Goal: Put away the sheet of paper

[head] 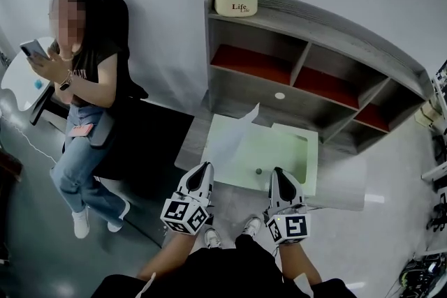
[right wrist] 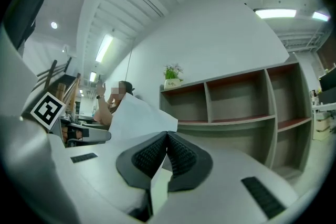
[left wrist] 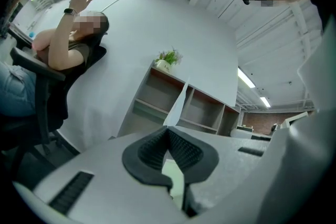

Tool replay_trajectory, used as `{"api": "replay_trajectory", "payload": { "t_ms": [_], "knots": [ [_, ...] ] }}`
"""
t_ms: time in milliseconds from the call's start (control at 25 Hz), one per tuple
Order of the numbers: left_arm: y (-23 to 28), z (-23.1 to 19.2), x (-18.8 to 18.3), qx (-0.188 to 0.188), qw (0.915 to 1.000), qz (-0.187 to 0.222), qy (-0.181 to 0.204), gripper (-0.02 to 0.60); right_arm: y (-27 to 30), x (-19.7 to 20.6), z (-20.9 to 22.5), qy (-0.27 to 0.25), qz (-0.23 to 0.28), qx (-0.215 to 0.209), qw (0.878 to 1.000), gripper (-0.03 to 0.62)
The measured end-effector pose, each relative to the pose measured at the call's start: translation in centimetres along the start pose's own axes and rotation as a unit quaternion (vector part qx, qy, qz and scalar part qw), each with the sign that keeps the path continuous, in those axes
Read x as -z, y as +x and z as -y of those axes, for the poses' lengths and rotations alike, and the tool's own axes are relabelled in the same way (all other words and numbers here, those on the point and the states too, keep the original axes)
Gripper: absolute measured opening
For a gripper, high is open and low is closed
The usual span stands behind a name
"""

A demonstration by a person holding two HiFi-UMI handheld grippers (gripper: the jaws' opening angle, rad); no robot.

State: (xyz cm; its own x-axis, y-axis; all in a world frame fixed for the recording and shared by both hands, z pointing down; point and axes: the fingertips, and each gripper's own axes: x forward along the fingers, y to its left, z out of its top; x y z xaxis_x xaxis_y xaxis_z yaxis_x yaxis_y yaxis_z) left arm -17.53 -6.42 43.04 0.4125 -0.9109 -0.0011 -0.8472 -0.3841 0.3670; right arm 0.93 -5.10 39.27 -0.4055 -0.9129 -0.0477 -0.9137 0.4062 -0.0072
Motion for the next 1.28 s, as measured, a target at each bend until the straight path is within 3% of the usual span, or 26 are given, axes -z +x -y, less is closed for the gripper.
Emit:
{"api": "replay_trajectory", "payload": {
  "t_ms": [240,320,440,760,1080,1280],
  "knots": [
    [3.7,1.0,2.4,-0.011,0.9992,-0.038,0.001,0.006,0.9,0.4,3.3,-0.047,0.007,0.005,0.999,0.017],
    [5.3,1.2,2.7,-0.011,0.9991,-0.04,0.001,0.006,1.8,0.6,4.4,-0.038,0.007,-0.001,0.999,0.017],
    [6.9,1.7,4.2,-0.014,0.9983,-0.05,-0.027,0.006,2.1,1.0,6.6,-0.002,0.002,-0.003,1.0,0.017],
    [9.5,1.2,6.7,-0.043,0.9949,-0.068,-0.06,0.006,2.9,-0.9,10.6,-0.049,0.019,-0.006,0.999,0.017],
    [10.7,0.5,9.4,-0.066,0.9876,-0.098,-0.103,0.006,3.3,1.0,12.7,-0.07,0.017,-0.019,0.997,0.017],
    [11.6,0.4,10.1,-0.056,0.9806,-0.112,-0.151,0.006,3.7,2.7,13.2,-0.057,-0.002,-0.024,0.998,0.017]
  ]
}}
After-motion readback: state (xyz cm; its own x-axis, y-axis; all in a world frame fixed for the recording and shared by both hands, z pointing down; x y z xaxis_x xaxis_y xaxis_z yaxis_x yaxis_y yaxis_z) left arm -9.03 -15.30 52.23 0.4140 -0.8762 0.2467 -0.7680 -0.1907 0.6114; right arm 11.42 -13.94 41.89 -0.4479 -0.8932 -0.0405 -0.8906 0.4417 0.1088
